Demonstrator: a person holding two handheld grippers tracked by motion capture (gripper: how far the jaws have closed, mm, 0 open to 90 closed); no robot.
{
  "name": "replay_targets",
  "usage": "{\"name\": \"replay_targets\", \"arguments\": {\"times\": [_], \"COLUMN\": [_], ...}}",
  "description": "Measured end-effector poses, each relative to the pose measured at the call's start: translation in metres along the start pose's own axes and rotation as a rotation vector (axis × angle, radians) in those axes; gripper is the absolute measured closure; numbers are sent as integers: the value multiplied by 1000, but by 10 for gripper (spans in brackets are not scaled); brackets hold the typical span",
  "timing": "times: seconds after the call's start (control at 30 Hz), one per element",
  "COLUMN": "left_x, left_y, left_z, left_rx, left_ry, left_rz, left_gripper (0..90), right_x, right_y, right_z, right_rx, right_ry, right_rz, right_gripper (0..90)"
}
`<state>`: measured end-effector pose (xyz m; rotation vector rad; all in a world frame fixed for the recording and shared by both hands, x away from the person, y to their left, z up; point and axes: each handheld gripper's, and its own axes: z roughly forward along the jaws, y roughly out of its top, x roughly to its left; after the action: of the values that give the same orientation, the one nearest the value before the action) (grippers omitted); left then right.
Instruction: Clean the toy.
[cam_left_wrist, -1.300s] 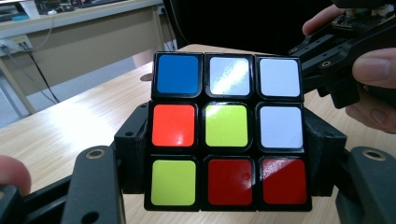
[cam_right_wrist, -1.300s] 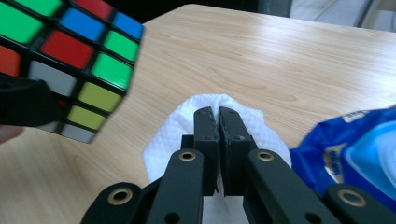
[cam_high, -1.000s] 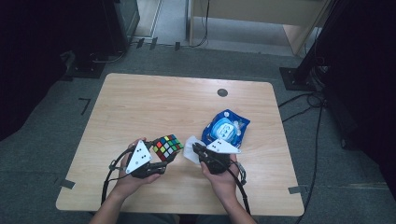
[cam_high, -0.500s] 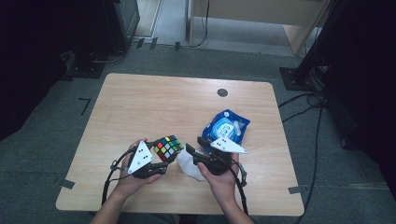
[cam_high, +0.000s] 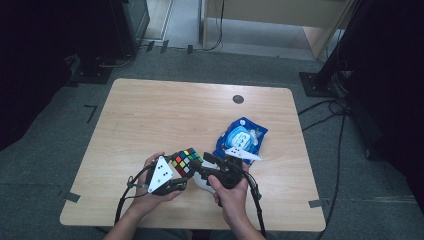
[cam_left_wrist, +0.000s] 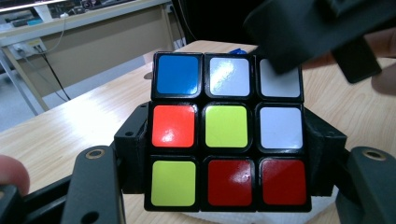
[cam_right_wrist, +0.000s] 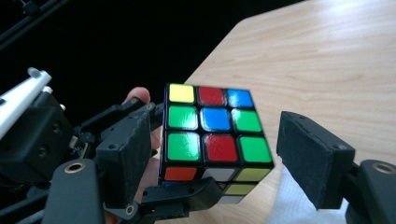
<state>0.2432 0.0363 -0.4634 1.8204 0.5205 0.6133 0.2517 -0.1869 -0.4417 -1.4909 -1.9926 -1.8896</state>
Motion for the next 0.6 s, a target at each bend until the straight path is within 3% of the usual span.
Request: {"name": "replay_targets", "arguments": {"times": [0.2,0.37,0.6], "left_x": [-5,-6,-6], "left_y": [3,2,1], "left_z": [0,0,2], "left_rx": [-16,-21,-16], "left_ry": [0,-16,-26], "left_rz": [11,-2,8], "left_gripper": [338,337,325], "right_x": [0,-6,-5], "right_y": [-7,-8,-5], "right_z": [8,7,4], "right_rx": [33,25,31], "right_ry": [8,68,37], "right_rz": [12,75,36], "right_gripper": [306,343,349]}}
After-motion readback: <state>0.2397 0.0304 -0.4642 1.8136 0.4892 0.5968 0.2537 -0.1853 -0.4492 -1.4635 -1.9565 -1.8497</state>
